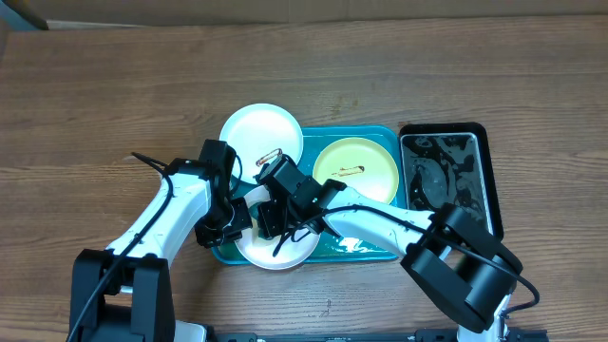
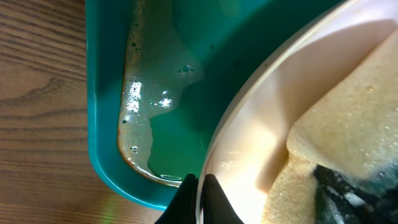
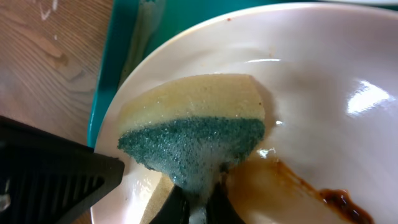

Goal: Clean dirty plates on tray and stack at the side
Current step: 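Scrub the pink plate with the sponge in the right gripper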

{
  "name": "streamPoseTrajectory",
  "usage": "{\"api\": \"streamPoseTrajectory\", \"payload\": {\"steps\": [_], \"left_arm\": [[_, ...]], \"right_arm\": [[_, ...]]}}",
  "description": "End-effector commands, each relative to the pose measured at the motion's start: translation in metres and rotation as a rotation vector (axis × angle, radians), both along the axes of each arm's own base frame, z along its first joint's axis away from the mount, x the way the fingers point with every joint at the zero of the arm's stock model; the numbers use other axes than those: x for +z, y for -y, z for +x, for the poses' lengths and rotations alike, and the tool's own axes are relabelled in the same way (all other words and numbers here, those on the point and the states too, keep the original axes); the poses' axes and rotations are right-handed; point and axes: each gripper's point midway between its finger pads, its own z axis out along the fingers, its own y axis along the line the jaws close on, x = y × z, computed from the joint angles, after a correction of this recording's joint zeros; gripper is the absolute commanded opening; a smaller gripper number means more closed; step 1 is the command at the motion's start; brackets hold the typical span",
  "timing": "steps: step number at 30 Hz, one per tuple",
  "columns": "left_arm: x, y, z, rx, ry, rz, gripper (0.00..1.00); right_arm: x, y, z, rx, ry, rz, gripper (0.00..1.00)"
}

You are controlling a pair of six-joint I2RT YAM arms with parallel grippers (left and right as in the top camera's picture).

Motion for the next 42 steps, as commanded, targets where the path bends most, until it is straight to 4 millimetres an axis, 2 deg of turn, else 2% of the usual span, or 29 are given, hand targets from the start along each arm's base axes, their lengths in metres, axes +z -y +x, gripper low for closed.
{"api": "streamPoseTrajectory", "payload": {"steps": [1, 7, 12, 19, 22, 24, 27, 32, 35, 39, 42], "left_arm": [[0.002, -0.002, 0.003, -0.01, 0.005, 0.021, 0.04], [0.002, -0.003, -0.001, -0.01, -0.014, 0.025, 0.04], [0.002, -0.004, -0.002, -0.011, -0.018, 0.033, 0.04], [0.003, -0.004, -0.003, -0.01, -0.023, 0.033, 0.04], [0.003, -0.004, -0.003, -0.01, -0.022, 0.033, 0.04], [0.003, -0.004, -0.003, -0.01, -0.019, 0.033, 0.04], [0.005, -0.004, -0.001, -0.011, -0.012, 0.032, 0.04], [0.008, -0.003, 0.004, -0.01, 0.001, 0.03, 0.04], [0.01, -0.003, 0.006, -0.01, 0.006, 0.029, 0.04], [0.016, -0.003, 0.009, -0.01, 0.013, 0.03, 0.04], [0.026, -0.004, 0.015, -0.011, 0.045, 0.035, 0.04]], "right_arm": [[-0.018, 0.014, 0.01, -0.089, -0.016, -0.079, 0.04], [-0.035, 0.066, 0.031, -0.267, -0.009, -0.274, 0.04], [-0.043, 0.102, 0.034, -0.322, -0.047, -0.385, 0.04], [-0.047, 0.139, 0.027, -0.336, -0.12, -0.493, 0.04], [-0.045, 0.145, 0.024, -0.332, -0.134, -0.513, 0.04], [-0.036, 0.144, 0.025, -0.308, -0.117, -0.505, 0.04], [-0.012, 0.137, 0.032, -0.3, -0.07, -0.455, 0.04], [0.05, 0.122, 0.045, -0.281, 0.048, -0.314, 0.04], [0.083, 0.121, 0.046, -0.281, 0.1, -0.254, 0.04], [0.114, 0.137, 0.05, -0.327, 0.161, -0.235, 0.04], [0.122, 0.17, 0.058, -0.408, 0.188, -0.301, 0.04]]}}
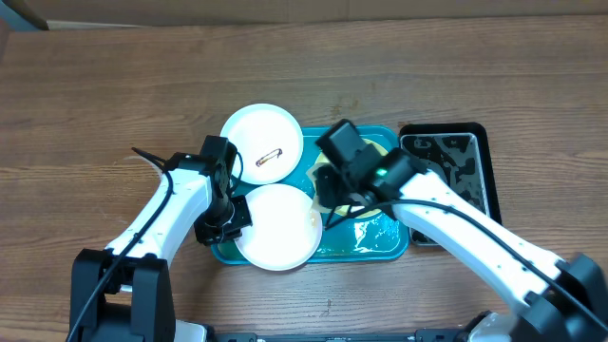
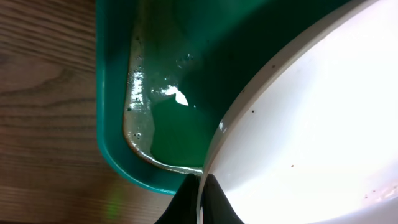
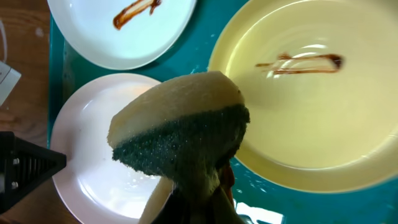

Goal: Clean dirty plates on tray and stack at the side
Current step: 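Scrub the pink plate with the sponge in the right gripper, then lift the pink plate with left gripper, return sponge over basin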

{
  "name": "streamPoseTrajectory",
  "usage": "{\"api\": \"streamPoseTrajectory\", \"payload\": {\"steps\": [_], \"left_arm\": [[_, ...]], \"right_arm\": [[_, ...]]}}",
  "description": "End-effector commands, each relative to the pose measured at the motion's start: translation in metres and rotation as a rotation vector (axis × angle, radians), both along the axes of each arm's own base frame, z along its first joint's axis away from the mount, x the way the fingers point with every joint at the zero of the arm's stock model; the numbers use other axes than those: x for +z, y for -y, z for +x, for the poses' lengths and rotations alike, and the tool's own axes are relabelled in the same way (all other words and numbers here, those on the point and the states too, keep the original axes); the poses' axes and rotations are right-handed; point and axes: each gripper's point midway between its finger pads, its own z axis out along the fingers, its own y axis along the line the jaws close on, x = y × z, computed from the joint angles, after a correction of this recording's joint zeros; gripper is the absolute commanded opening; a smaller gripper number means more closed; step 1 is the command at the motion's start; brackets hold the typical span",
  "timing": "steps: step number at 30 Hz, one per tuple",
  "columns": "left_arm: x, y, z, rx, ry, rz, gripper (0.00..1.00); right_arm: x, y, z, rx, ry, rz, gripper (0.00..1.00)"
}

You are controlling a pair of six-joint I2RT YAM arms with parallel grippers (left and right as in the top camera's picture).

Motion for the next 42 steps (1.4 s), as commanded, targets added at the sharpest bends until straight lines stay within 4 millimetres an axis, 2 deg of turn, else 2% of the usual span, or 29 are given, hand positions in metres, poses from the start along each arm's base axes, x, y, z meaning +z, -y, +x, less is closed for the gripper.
{"api": "streamPoseTrajectory", "payload": {"steps": [1, 7, 10, 13, 16, 20, 25, 31, 34, 37, 42], "left_arm": [[0.02, -0.006, 0.017, -0.005, 0.082, 0.037, 0.04], [0.065, -0.03, 0.034, -0.01, 0.231, 0.168, 0.04], [0.086, -0.035, 0.04, -0.014, 0.318, 0.194, 0.04], [0.103, -0.04, 0.045, -0.031, 0.4, 0.235, 0.04], [0.118, -0.041, 0.052, -0.055, 0.483, 0.289, 0.04], [0.132, -0.039, 0.059, -0.122, 0.561, 0.409, 0.04], [0.152, -0.025, 0.071, -0.261, 0.673, 0.589, 0.04], [0.177, 0.003, 0.08, -0.377, 0.813, 0.709, 0.04], [0.184, 0.019, 0.082, -0.459, 0.856, 0.747, 0.04], [0.19, 0.027, 0.082, -0.49, 0.888, 0.812, 0.04], [0.189, 0.036, 0.084, -0.532, 0.895, 0.882, 0.04]], "right_arm": [[0.013, 0.036, 0.02, -0.097, 0.064, -0.071, 0.04], [0.003, 0.119, 0.035, -0.313, -0.035, -0.149, 0.04], [0.001, 0.158, 0.042, -0.395, -0.065, -0.155, 0.04], [-0.003, 0.182, 0.045, -0.358, -0.093, -0.142, 0.04], [-0.009, 0.211, 0.04, -0.431, -0.147, -0.152, 0.04], [-0.017, 0.237, 0.04, -0.507, -0.162, -0.149, 0.04], [-0.031, 0.251, 0.037, -0.549, -0.173, -0.147, 0.04], [-0.042, 0.251, 0.031, -0.55, -0.191, -0.149, 0.04], [-0.045, 0.251, 0.029, -0.549, -0.194, -0.15, 0.04], [-0.046, 0.251, 0.029, -0.55, -0.197, -0.151, 0.04], [-0.046, 0.251, 0.029, -0.549, -0.197, -0.151, 0.04]]}}
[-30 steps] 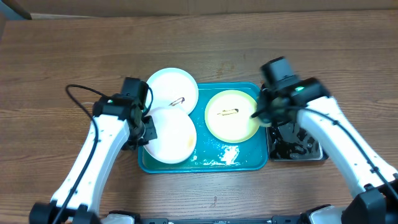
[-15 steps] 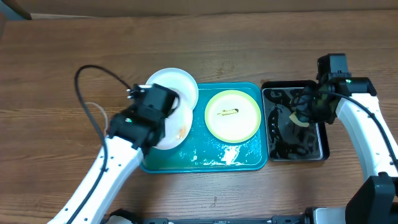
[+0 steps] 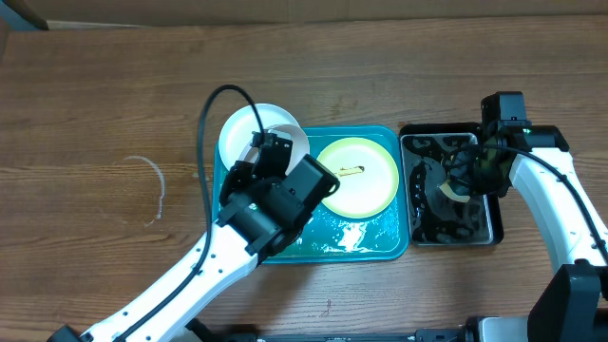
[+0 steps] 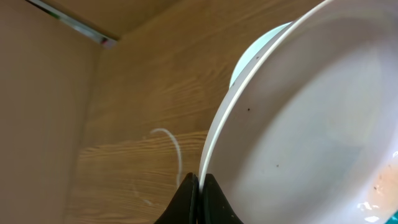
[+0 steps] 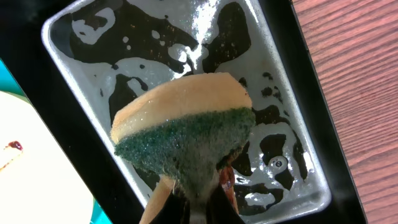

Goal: Clean dirty plates on tray and stack at the side
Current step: 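Lift the pink plate with left gripper, return sponge over basin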

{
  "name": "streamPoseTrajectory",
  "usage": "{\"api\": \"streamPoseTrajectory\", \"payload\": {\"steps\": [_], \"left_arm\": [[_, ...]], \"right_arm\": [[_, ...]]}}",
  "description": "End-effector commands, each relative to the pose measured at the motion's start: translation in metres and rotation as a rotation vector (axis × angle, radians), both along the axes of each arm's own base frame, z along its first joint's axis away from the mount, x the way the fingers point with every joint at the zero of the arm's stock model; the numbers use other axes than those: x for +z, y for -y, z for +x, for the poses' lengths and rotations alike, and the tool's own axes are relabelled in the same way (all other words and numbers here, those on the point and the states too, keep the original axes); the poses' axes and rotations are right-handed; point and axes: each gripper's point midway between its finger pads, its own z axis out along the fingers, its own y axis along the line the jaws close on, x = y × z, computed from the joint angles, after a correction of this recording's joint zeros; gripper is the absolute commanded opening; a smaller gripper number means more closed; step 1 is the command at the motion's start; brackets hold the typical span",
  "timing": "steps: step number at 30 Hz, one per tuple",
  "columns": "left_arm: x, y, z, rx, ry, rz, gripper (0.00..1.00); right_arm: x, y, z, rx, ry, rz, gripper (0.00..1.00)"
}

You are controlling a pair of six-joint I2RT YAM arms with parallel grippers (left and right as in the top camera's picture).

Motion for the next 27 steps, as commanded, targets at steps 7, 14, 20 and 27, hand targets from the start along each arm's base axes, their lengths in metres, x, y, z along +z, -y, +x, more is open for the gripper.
{"api": "streamPoseTrajectory", "payload": {"steps": [7, 14, 20, 27], "left_arm": [[0.013, -0.001, 0.008, 0.018, 0.065, 0.111, 0.04], [0.013, -0.001, 0.008, 0.018, 0.065, 0.111, 0.04], [0.013, -0.001, 0.008, 0.018, 0.064, 0.11, 0.04], [0.003, 0.003, 0.004, 0.012, 0.02, 0.058, 0.04]], "right_arm": [[-0.002, 0.0, -0.001, 0.004, -0.004, 0.004, 0.04], [-0.002, 0.0, -0.001, 0.004, -0.004, 0.004, 0.04], [-0.002, 0.0, -0.001, 0.004, -0.004, 0.004, 0.04], [-0.002, 0.0, -0.001, 0.004, -0.005, 0.004, 0.04]]}}
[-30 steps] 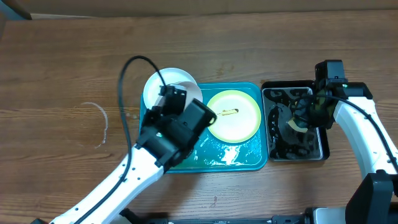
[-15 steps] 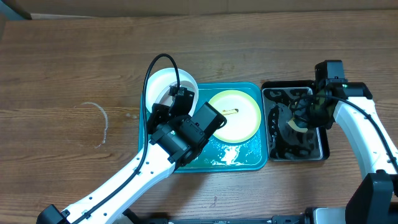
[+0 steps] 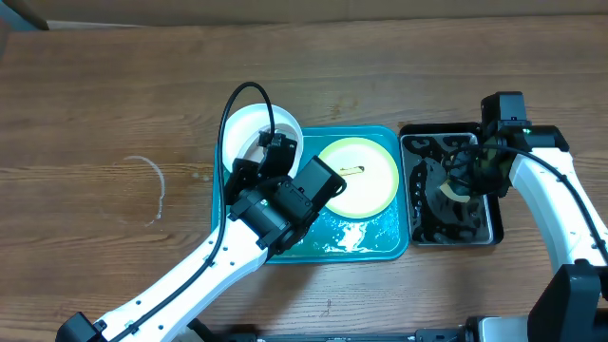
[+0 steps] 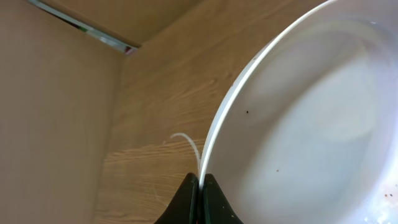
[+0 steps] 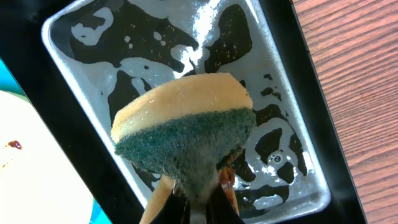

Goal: Clean dirty plates on tray and stack at the side
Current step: 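Lift the pink plate with left gripper, return sponge over basin, then place the pink plate on the table left of the tray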

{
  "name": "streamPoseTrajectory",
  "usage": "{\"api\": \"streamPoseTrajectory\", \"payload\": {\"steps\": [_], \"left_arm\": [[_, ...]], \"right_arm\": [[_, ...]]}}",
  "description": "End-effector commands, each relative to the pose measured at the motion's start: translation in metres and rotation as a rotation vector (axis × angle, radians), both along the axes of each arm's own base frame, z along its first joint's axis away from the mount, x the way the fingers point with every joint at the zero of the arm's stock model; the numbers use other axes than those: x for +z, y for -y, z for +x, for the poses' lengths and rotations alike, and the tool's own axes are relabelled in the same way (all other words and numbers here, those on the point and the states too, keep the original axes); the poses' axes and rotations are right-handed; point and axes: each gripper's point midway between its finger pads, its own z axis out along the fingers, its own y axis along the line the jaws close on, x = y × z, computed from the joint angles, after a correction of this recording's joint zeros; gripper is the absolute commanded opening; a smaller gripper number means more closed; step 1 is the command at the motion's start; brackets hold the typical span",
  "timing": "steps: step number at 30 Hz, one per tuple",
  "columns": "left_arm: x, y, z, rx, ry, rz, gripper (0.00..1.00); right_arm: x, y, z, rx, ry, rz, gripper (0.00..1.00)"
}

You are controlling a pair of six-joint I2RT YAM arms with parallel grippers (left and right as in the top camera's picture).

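My left gripper (image 4: 198,182) is shut on the rim of a white plate (image 4: 311,124), held up on edge with the wooden table behind it. Overhead, the left gripper (image 3: 269,152) is raised over the back left of the teal tray (image 3: 380,245). A white plate (image 3: 242,133) shows beside it; I cannot tell whether that is the held one. A yellow plate (image 3: 366,185) with a brown sauce streak (image 3: 350,171) lies in the tray. My right gripper (image 5: 199,200) is shut on a yellow-green sponge (image 5: 186,130) over the black water tray (image 5: 280,130).
Soapy water pools in the teal tray's front. The black tray (image 3: 480,133) stands right of it with wet patches. A thin white wire loop (image 3: 152,185) lies on the table at the left. A cardboard wall (image 4: 50,112) borders the table.
My left gripper with the white plate has shifted slightly toward the table's back. The right gripper and sponge stay over the black tray.
The sponge was pressed on the white plate at the tray's front left, with my left gripper on its rim. Then the sponge hung over the tray's middle and the plate looked clean. Later the plate was raised on edge, the sponge over the black tray.
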Motion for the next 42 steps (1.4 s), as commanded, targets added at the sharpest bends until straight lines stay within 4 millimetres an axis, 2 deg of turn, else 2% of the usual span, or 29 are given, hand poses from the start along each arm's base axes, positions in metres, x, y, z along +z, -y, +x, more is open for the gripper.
{"api": "streamPoseTrajectory", "payload": {"steps": [1, 5, 9, 13, 17, 20, 23, 29, 32, 37, 42], "left_arm": [[0.005, 0.004, 0.001, 0.006, 0.017, -0.036, 0.04], [0.003, 0.005, 0.0, 0.002, 0.006, -0.041, 0.04], [-0.019, 0.002, -0.006, 0.025, -0.106, -0.152, 0.04], [-0.037, -0.024, -0.004, 0.162, -0.184, -0.331, 0.04], [-0.034, -0.049, 0.004, 0.256, -0.219, -0.537, 0.04], [-0.023, -0.076, 0.012, 0.313, -0.204, -0.669, 0.04], [-0.019, -0.119, 0.018, 0.415, -0.162, -0.759, 0.04], [-0.032, -0.219, 0.003, 0.729, -0.048, -0.808, 0.04], [-0.046, -0.255, -0.007, 0.882, -0.006, -0.855, 0.04], [-0.078, -0.281, -0.007, 0.97, -0.023, -0.967, 0.04], [-0.111, -0.294, -0.012, 1.044, -0.09, -0.989, 0.04]], "right_arm": [[-0.002, 0.0, -0.001, 0.0, -0.004, 0.005, 0.04], [-0.002, 0.0, -0.001, 0.0, -0.004, 0.005, 0.04], [-0.002, 0.0, -0.002, 0.0, -0.009, 0.005, 0.04], [-0.002, 0.0, -0.003, 0.0, -0.015, 0.005, 0.04], [-0.002, 0.0, -0.003, 0.003, -0.015, 0.004, 0.04], [-0.002, 0.0, -0.003, 0.003, -0.015, 0.004, 0.04], [-0.002, 0.0, -0.003, 0.003, -0.015, 0.004, 0.04], [-0.002, 0.0, -0.003, 0.004, -0.015, 0.004, 0.04], [-0.002, 0.0, -0.003, 0.004, -0.015, 0.004, 0.04], [-0.003, 0.0, -0.004, 0.004, -0.018, 0.004, 0.04], [-0.003, 0.0, -0.006, 0.004, -0.025, 0.005, 0.04]]}}
